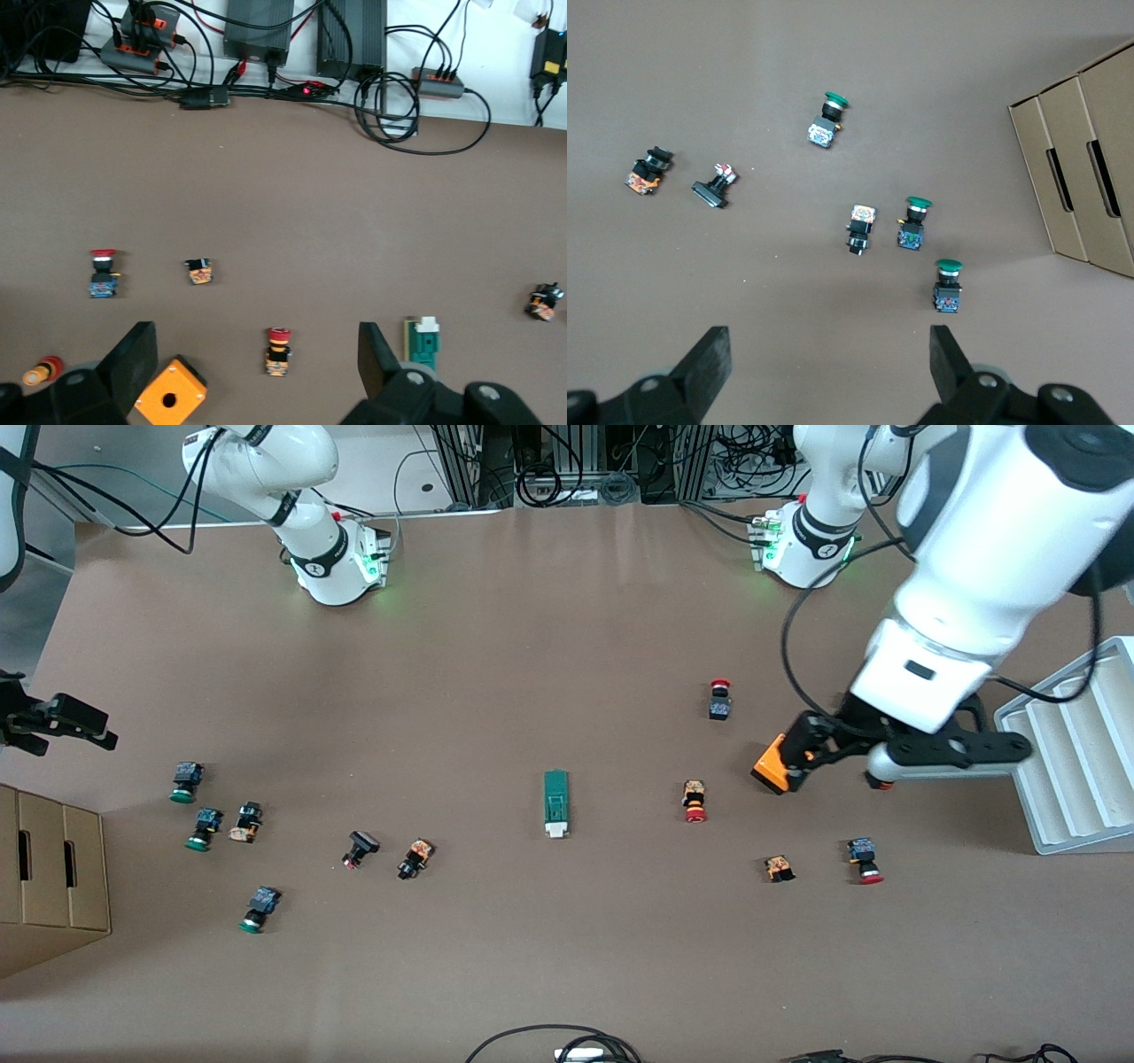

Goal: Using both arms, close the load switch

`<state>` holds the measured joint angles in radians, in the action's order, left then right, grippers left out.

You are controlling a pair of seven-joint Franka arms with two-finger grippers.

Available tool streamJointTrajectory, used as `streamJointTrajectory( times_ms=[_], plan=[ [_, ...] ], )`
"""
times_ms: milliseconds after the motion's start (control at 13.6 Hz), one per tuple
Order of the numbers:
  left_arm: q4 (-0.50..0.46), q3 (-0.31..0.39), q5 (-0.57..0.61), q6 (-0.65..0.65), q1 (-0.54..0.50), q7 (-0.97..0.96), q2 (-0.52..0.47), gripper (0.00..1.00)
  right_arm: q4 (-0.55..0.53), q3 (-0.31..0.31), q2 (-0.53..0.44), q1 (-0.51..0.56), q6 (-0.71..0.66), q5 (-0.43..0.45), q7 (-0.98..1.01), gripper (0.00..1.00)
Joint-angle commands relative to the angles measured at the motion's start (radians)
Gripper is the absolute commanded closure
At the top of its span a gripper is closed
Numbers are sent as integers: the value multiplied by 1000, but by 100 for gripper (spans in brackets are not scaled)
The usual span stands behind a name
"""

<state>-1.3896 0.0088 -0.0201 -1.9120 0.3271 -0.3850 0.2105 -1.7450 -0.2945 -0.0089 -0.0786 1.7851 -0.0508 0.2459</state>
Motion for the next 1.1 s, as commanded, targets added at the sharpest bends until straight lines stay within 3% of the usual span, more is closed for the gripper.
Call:
streamJointTrajectory(
  times_ms=[0, 515, 809, 1030],
  plan=[
    [-35, 33, -24, 31, -3, 60, -28, 0, 22, 0, 12, -6, 8, -6, 41, 0],
    [-35, 65, -18, 148, -33, 141, -20, 0, 31, 6, 1, -85, 28, -14, -58, 0],
    [-42, 147, -80, 183, -66, 156, -13, 0, 36, 6, -13, -128, 4, -4, -111, 0],
    [-52, 227, -80, 235, -68, 294, -22, 0, 36, 6, -13, -128, 3, -4, -111, 0]
  ],
)
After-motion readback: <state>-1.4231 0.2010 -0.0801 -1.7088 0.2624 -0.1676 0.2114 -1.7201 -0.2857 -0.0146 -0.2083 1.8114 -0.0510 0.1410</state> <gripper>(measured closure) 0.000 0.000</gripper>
